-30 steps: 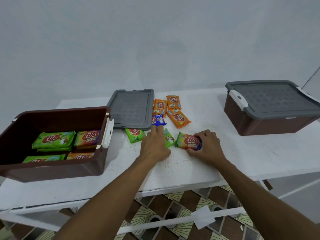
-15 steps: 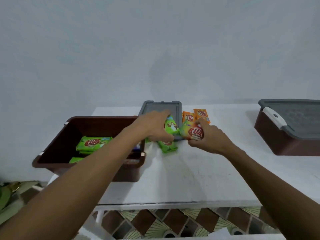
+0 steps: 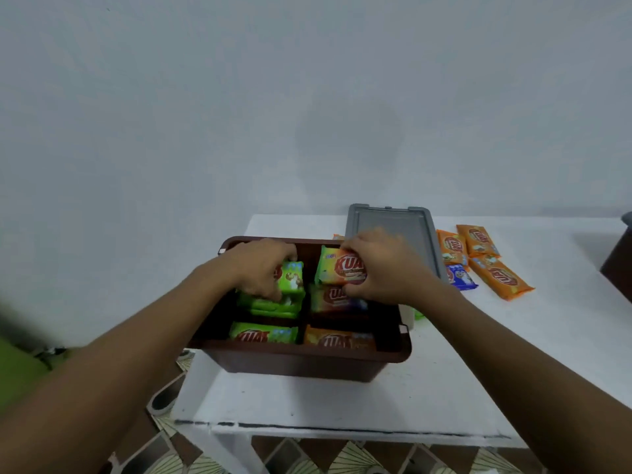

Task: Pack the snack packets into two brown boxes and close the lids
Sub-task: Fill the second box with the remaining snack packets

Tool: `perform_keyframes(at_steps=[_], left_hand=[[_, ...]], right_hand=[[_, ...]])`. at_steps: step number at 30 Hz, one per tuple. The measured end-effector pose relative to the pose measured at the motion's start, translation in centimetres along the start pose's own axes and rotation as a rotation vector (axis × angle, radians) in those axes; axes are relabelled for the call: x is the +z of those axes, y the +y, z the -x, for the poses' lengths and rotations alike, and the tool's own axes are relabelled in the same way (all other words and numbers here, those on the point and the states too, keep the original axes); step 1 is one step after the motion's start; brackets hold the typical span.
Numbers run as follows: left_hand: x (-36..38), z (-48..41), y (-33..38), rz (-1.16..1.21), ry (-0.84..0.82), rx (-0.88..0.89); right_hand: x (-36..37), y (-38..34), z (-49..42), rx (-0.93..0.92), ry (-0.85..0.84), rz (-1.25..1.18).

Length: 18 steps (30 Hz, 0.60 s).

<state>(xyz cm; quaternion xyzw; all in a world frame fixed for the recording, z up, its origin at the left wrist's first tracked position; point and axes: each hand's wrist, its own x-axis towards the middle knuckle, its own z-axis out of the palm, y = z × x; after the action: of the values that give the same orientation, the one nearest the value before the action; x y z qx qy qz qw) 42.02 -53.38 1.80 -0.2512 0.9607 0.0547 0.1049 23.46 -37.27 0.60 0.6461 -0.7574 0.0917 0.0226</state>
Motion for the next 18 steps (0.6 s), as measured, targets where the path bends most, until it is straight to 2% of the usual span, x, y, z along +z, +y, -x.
perform_keyframes(at_steps=[2, 5, 10, 18], left_hand=[[1.4, -0.2, -1.0, -0.117, 0.009, 0.106], [2.8, -0.4, -1.9, -0.201, 0.041, 0.198], [3.2, -1.1, -2.0, -0.196, 0.041, 0.193], [3.6, -1.4, -2.1, -0.164, 0.087, 0.205]], right_hand=[[1.4, -0.7, -0.5, -0.017, -0.027, 0.177], [2.8, -1.2, -0.9, -0.017, -0.122, 0.275], [2.6, -1.3, -1.8, -0.049, -0.271, 0.299], [3.2, -1.8, -2.4, -0.041, -0.270, 0.260]])
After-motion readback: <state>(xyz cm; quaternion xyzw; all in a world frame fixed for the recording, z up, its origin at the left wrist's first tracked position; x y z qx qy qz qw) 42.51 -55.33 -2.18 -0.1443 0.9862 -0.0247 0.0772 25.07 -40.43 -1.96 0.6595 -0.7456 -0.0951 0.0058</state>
